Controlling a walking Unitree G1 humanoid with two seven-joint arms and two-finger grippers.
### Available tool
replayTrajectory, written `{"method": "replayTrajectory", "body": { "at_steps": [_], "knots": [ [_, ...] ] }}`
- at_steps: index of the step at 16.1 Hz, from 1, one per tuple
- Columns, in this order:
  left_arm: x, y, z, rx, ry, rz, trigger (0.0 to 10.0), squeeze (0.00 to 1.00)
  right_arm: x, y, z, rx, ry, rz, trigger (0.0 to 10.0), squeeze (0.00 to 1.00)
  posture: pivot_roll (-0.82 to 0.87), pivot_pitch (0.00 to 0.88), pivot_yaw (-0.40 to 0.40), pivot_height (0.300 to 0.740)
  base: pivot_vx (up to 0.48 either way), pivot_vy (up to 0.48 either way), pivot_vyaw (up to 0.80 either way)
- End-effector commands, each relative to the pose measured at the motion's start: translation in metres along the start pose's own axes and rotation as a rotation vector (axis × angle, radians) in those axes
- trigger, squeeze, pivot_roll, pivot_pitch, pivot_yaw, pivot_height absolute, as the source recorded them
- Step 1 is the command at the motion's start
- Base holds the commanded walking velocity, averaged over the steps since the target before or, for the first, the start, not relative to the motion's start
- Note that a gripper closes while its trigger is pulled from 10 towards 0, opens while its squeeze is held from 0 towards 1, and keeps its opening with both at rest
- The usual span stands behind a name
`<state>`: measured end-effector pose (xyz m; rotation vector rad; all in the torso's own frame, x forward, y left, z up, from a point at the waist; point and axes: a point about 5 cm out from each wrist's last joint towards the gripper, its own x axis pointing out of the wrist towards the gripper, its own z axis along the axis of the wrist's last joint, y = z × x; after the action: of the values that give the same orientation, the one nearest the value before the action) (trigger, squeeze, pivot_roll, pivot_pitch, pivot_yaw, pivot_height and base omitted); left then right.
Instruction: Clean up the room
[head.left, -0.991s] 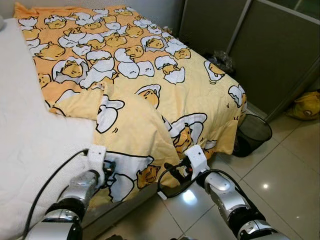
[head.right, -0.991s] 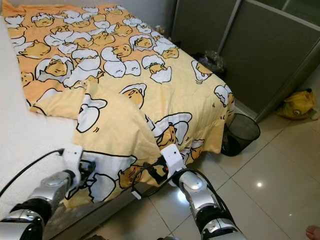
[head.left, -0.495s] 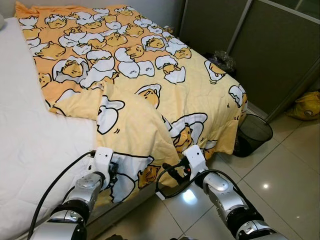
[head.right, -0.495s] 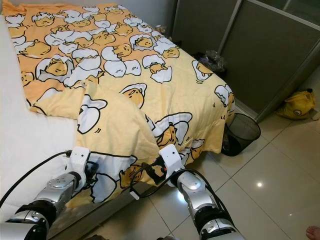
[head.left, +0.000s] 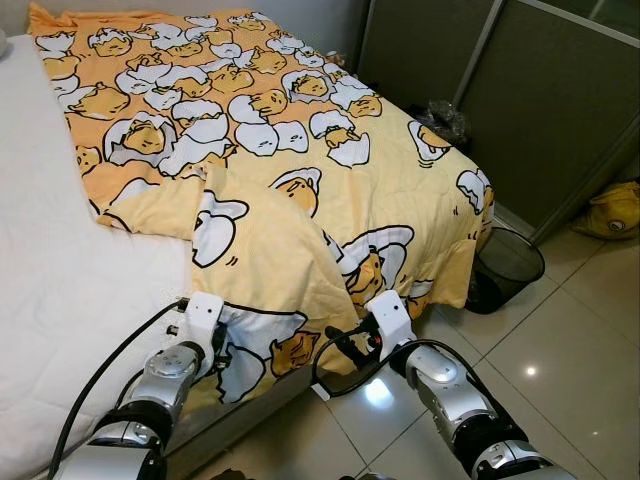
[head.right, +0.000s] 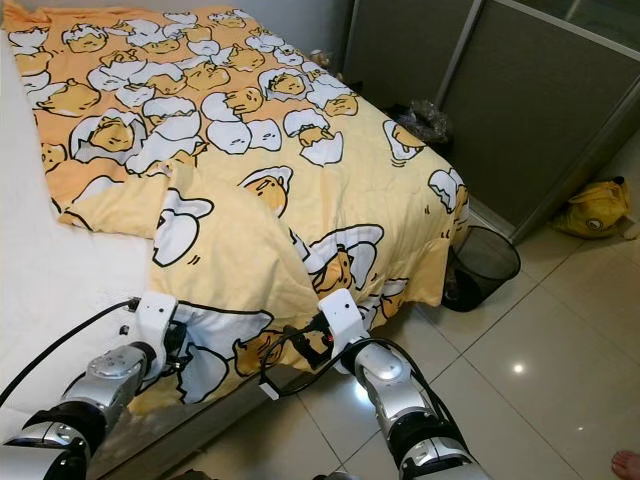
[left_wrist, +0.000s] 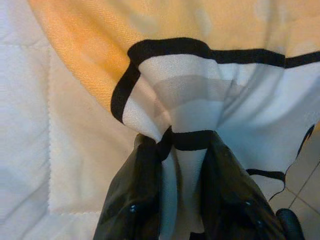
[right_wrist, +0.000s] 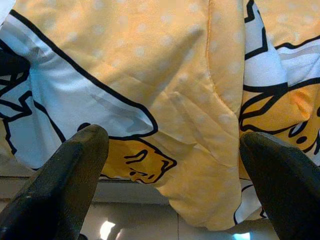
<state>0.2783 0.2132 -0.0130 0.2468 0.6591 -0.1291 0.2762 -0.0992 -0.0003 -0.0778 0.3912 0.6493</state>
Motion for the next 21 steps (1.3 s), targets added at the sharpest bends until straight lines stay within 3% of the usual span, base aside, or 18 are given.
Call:
{"method": "replayTrajectory", "body": {
  "at_steps": [1, 2, 3, 7, 16, 21],
  "knots": [
    [-0.002, -0.001, -0.009, 0.022, 0.028, 0.003, 0.0, 0.00, 0.001, -0.004, 0.005, -0.008, -0.013, -0.011, 10.0, 0.00, 0.09, 0.000, -0.097, 0.740, 0.000, 0.000, 0.00],
    [-0.002, 0.000, -0.010, 0.024, 0.025, 0.007, 0.0, 0.00, 0.001, -0.004, 0.005, -0.009, -0.011, -0.009, 10.0, 0.00, 0.09, 0.000, -0.097, 0.740, 0.000, 0.000, 0.00],
    [-0.002, -0.001, -0.009, 0.028, 0.007, 0.006, 10.0, 0.00, 0.001, -0.004, 0.004, -0.010, -0.010, -0.009, 10.0, 0.00, 0.09, 0.000, -0.097, 0.740, 0.000, 0.000, 0.00],
    [-0.004, -0.003, -0.005, -0.005, -0.082, 0.014, 10.0, 0.00, 0.001, -0.004, 0.003, -0.012, -0.002, -0.001, 10.0, 0.00, 0.10, 0.000, -0.099, 0.740, 0.000, 0.000, 0.00],
    [-0.004, -0.016, -0.012, -0.004, -0.081, -0.008, 10.0, 0.00, 0.001, -0.003, 0.002, -0.016, 0.011, 0.005, 10.0, 0.00, 0.10, 0.000, -0.100, 0.740, -0.183, 0.000, 0.00],
    [-0.004, -0.035, -0.015, 0.028, -0.081, -0.087, 10.0, 0.00, 0.000, -0.002, -0.001, -0.012, 0.022, 0.005, 10.0, 0.00, 0.09, 0.000, -0.098, 0.740, -0.169, 0.000, 0.00]
  ]
}}
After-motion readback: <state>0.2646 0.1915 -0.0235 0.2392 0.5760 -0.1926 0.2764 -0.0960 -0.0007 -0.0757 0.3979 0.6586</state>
